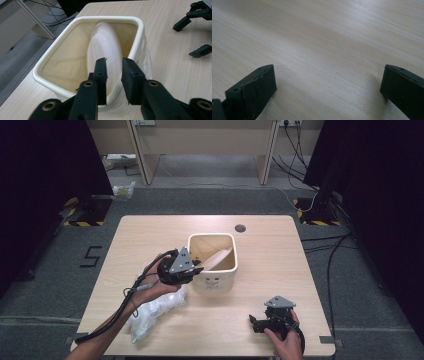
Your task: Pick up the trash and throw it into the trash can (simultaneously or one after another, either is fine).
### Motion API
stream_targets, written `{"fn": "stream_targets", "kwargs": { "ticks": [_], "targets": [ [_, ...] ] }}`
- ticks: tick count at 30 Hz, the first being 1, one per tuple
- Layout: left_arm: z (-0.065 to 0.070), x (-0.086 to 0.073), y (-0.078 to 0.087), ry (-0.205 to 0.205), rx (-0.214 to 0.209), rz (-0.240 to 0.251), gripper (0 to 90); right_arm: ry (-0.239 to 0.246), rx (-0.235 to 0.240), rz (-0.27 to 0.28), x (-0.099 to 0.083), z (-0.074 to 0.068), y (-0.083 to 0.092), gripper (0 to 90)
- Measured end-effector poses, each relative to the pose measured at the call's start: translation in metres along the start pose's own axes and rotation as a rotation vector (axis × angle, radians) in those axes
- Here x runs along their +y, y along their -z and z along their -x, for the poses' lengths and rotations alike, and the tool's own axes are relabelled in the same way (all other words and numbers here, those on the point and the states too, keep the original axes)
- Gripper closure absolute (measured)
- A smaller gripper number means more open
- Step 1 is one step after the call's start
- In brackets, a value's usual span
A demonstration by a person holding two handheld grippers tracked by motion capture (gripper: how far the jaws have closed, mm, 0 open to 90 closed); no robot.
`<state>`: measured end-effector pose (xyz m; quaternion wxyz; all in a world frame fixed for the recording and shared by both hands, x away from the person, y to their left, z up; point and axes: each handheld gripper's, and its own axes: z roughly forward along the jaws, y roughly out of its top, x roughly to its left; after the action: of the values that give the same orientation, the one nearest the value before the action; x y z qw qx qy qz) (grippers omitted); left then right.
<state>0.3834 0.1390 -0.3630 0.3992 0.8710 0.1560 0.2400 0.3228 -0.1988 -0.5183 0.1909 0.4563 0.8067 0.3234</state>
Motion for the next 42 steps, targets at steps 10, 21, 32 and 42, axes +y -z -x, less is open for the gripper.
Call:
{"fn": "stream_targets", "kwargs": {
  "ticks": [10,21,32,42],
  "targets": [
    [-0.013,-0.009,0.017,0.051,0.042,0.024,52.4,-0.002,0.0,-0.001,0.0,0.0,0.0,0.2],
    [-0.029,-0.027,0.04,0.111,0.105,0.032,37.6,-0.002,0.0,-0.001,0.0,0.0,0.0,0.2],
    [-0.048,-0.06,0.061,0.196,0.164,0.015,32.6,-0.001,0.001,0.0,0.0,0.0,0.0,0.2],
    [-0.056,-0.103,0.066,0.269,0.211,-0.034,28.1,-0.002,0.001,-0.001,0.0,0.0,0.0,0.2]
  ]
}}
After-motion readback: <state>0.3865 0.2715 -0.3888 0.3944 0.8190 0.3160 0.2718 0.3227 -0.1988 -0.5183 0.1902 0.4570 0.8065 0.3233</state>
